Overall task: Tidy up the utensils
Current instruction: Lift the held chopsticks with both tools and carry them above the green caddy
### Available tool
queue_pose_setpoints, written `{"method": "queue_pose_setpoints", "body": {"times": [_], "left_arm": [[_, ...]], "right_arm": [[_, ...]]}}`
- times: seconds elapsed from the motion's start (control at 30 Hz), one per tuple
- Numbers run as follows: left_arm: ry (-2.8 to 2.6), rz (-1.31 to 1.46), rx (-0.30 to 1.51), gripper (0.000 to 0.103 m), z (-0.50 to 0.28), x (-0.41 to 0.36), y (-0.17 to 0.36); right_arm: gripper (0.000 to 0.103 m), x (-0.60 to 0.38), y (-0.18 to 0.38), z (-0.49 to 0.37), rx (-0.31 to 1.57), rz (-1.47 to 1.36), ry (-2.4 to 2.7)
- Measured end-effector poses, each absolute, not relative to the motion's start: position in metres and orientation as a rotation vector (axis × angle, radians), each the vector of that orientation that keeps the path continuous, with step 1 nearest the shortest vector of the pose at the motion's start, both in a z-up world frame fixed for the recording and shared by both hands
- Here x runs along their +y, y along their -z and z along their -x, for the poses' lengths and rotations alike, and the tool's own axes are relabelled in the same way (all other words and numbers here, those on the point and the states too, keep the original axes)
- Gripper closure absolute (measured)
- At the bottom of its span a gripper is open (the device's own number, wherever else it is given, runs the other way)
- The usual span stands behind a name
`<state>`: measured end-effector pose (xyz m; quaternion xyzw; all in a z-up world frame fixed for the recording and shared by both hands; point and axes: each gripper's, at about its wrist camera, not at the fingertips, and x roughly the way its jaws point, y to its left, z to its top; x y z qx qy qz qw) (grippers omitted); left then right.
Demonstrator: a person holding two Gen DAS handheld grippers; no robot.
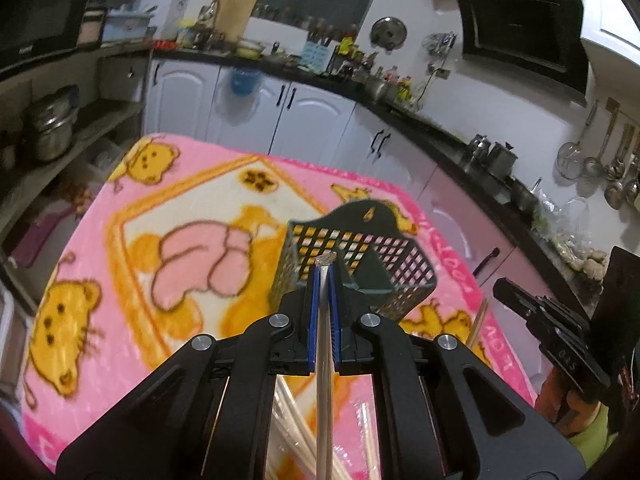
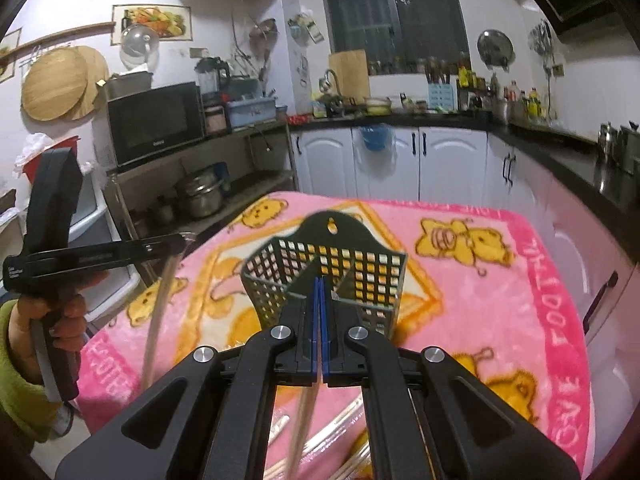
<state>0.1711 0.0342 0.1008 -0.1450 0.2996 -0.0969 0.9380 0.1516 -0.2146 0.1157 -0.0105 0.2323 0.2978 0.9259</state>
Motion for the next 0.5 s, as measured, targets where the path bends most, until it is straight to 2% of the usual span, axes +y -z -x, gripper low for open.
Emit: {"method": "queue_pose_setpoints", "body": {"times": [0.5], "left_arm": [[0.193,0.201,0.374,0.101,-0.199,0.003,-0.177]], "right_arm": [[0.102,-0.208,-0.178,-0.157,0.337,0.011,-0.623]]}}
